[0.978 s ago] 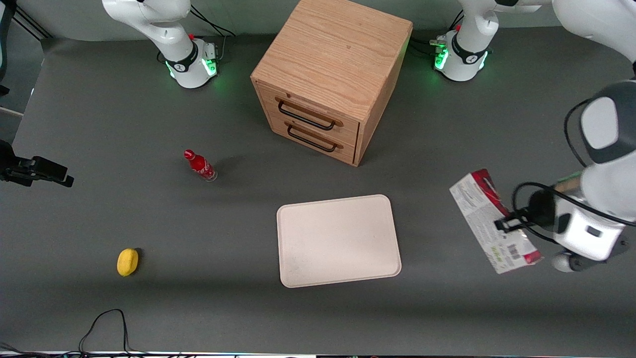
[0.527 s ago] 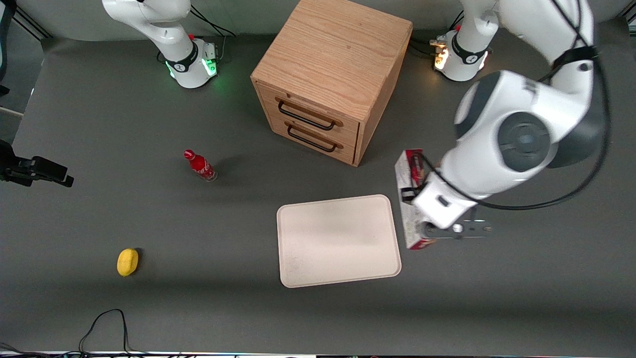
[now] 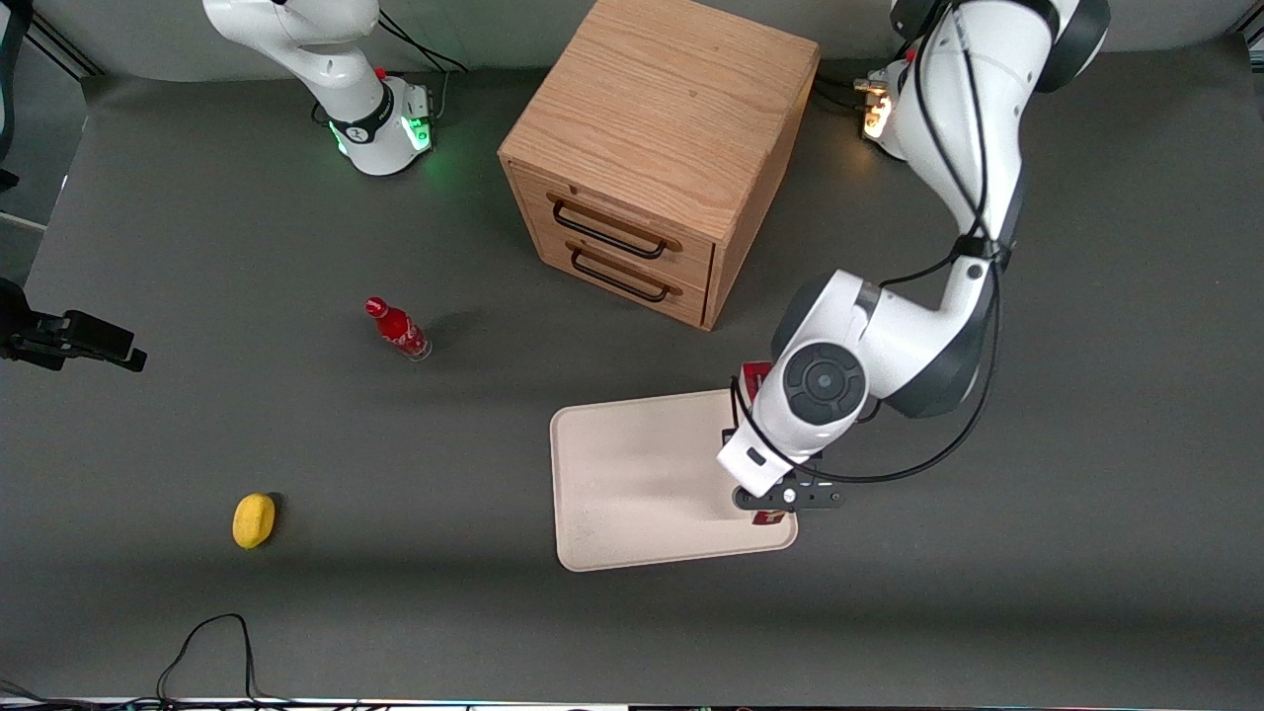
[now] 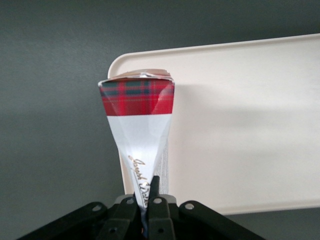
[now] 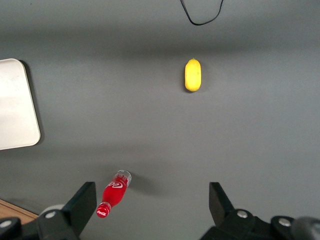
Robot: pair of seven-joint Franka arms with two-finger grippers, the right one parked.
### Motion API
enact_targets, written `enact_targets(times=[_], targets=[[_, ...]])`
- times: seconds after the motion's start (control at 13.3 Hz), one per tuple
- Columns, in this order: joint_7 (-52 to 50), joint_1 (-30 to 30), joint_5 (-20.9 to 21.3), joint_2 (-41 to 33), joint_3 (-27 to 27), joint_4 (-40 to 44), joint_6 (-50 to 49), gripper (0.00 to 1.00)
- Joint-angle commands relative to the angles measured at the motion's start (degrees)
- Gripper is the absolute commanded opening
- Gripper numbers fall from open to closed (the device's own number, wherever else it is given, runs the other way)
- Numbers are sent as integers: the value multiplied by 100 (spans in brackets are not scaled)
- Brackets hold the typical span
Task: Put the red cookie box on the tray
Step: 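Lower the held cookie box onto the white tray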
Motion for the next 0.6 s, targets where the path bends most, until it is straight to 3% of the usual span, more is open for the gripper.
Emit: enact_targets(times=[0.0,0.45,0.53], targets=[[-232,-55,185,142,28,-31,159,0],[-443,-20,194,310,28,-207,545,0],[-452,-20,194,318,37,-207,563,27]])
